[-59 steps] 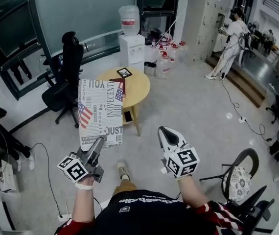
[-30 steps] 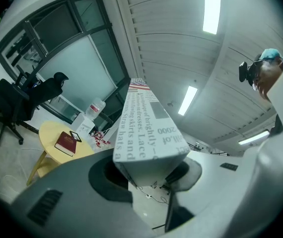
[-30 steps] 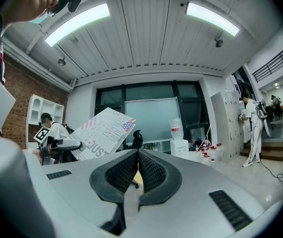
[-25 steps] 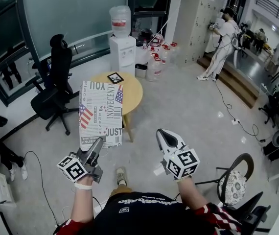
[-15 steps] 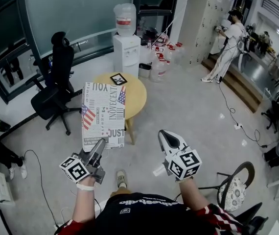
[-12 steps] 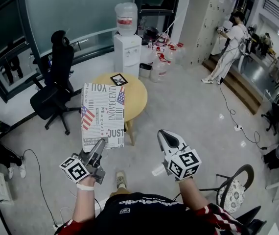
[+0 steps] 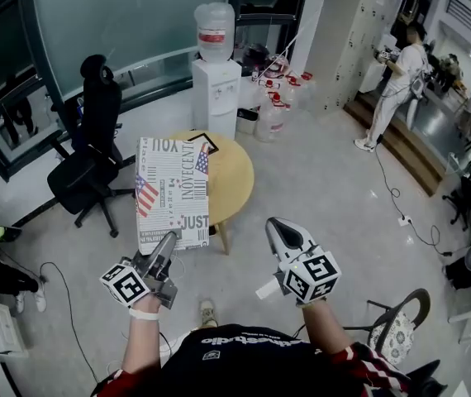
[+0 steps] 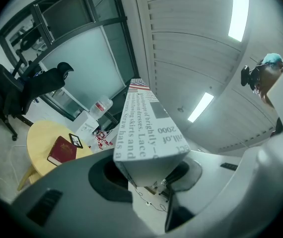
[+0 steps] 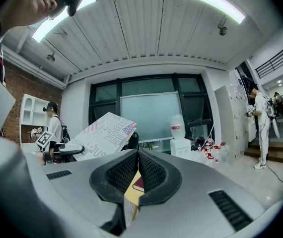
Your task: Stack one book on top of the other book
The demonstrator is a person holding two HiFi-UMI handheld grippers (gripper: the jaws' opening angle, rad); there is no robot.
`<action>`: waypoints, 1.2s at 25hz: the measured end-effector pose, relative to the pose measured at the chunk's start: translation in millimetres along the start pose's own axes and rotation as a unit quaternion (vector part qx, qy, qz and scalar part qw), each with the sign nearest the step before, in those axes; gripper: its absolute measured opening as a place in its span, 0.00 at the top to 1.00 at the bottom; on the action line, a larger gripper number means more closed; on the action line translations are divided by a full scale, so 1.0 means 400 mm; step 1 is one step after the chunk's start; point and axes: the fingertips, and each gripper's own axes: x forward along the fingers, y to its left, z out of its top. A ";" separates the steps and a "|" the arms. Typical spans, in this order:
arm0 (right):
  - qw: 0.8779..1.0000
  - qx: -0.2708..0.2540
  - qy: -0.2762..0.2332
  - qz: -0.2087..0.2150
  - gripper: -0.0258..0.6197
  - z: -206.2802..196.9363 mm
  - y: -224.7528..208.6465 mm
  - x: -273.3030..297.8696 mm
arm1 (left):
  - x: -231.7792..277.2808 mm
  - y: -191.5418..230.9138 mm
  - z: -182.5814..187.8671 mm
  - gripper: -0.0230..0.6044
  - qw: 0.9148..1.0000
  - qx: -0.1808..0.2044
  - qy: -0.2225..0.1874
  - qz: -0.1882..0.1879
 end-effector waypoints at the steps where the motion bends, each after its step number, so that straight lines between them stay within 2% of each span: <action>1: 1.000 -0.001 -0.002 -0.002 0.91 0.010 -0.004 0.022 | 0.013 0.015 0.015 0.69 1.000 0.000 0.002 -0.001; 13: 1.000 -0.010 -0.008 -0.019 0.91 0.067 -0.005 0.257 | 0.133 0.197 0.163 0.69 1.000 -0.009 0.013 -0.021; 20: 0.999 -0.015 -0.005 -0.028 0.91 0.065 -0.003 0.337 | 0.157 0.282 0.182 0.69 0.999 -0.028 0.016 -0.025; 30: 0.999 -0.024 0.012 -0.019 0.91 0.053 0.022 0.423 | 0.153 0.397 0.192 0.69 0.998 -0.069 0.006 -0.009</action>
